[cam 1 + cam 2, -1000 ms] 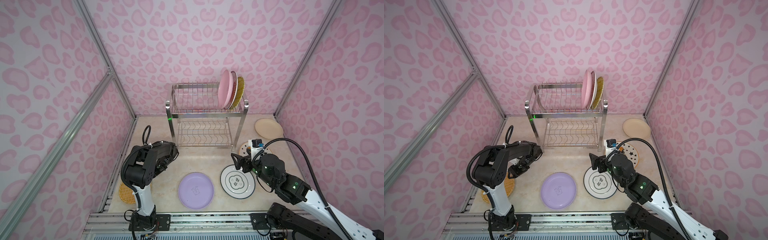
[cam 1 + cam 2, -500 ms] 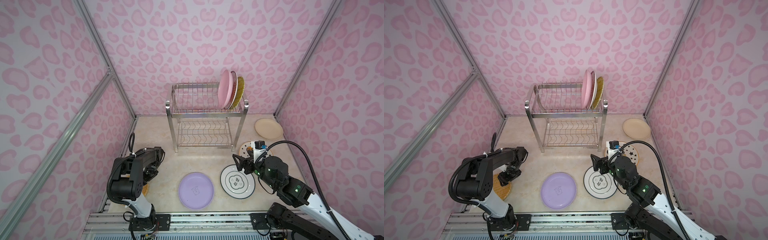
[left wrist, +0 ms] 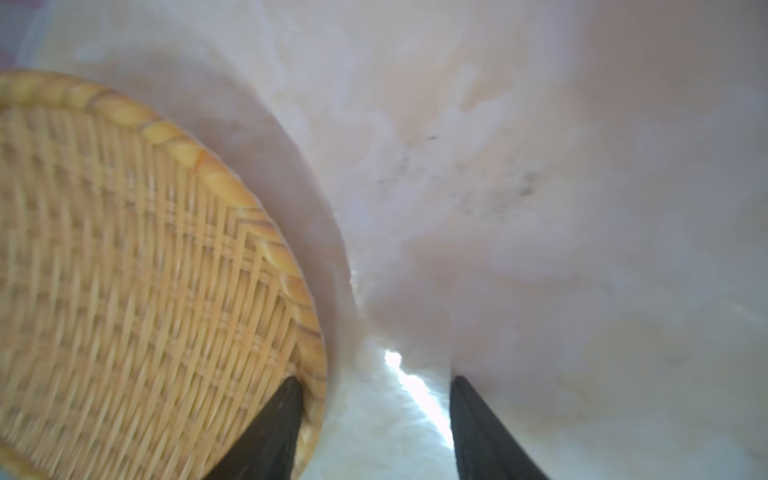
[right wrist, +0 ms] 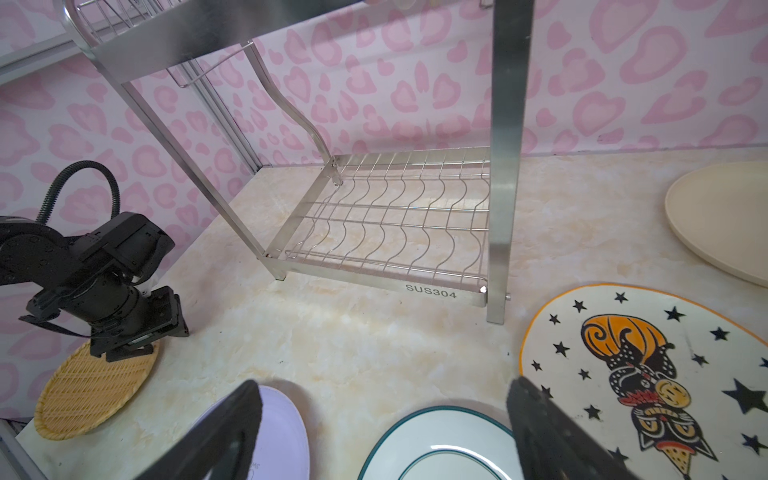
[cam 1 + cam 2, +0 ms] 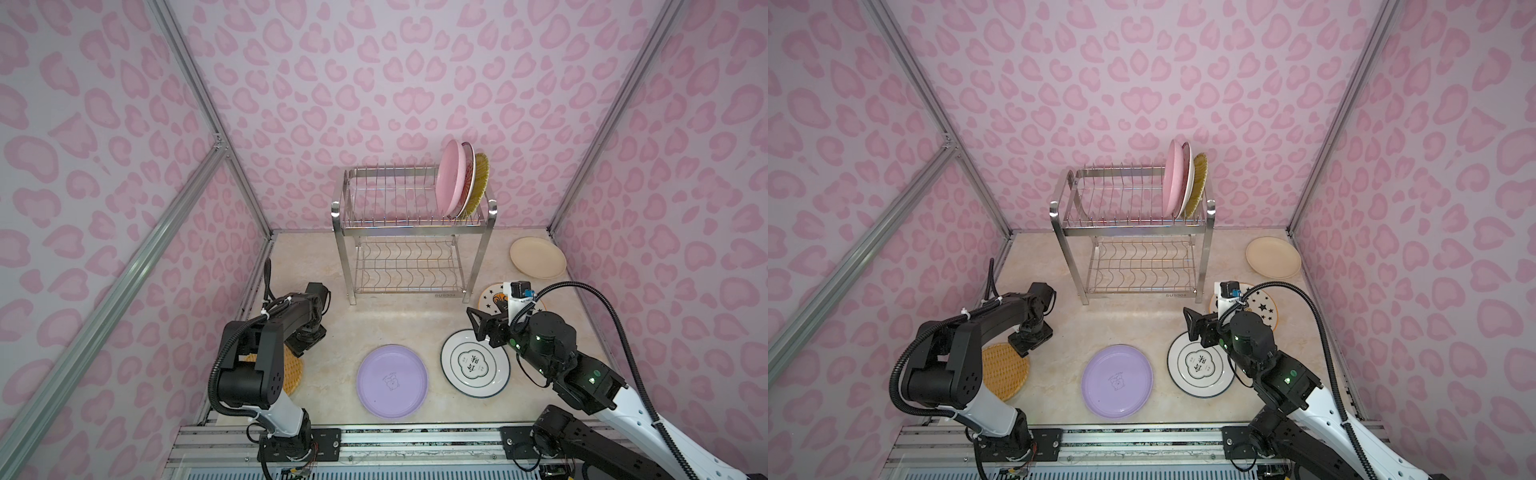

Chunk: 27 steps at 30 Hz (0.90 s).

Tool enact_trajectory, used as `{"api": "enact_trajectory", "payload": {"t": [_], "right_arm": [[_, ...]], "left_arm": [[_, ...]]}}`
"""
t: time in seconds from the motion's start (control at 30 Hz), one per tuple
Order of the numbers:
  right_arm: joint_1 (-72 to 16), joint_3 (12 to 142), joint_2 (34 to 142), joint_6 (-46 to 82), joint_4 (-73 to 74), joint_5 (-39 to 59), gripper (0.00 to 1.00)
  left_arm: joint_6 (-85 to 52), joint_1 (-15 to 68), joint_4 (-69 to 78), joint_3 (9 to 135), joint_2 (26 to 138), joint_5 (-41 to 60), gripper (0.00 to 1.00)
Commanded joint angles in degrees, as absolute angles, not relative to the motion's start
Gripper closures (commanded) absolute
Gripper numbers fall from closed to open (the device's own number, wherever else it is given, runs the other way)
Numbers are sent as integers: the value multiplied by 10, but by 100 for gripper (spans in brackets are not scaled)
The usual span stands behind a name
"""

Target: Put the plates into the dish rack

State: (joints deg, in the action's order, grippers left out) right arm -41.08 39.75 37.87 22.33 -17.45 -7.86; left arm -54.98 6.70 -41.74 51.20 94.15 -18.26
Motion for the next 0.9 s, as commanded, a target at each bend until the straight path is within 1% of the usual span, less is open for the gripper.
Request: {"api": "enact_trajectory", "payload": {"t": [0.0, 0.33, 0.57, 0.63, 0.77, 0.87], "right_arm": [[-410, 399, 380, 224, -164, -75, 8], [-409, 399, 393, 228, -157, -70, 8], [-408, 401, 403, 228, -154, -71, 9], [-409, 403, 408, 228, -153, -69, 9], [-409, 404, 422, 232, -145, -52, 8], [-409, 407, 435, 233, -141, -42, 7]], "left_arm": [[-543, 89, -347, 517, 952, -85, 40], [-562, 175, -324, 559, 936, -70, 40], [-551, 211, -311, 582, 880, -56, 39], [-544, 214, -318, 584, 857, -51, 38], [-533, 207, -345, 558, 780, -86, 35], [-532, 162, -346, 499, 711, -59, 30]]}}
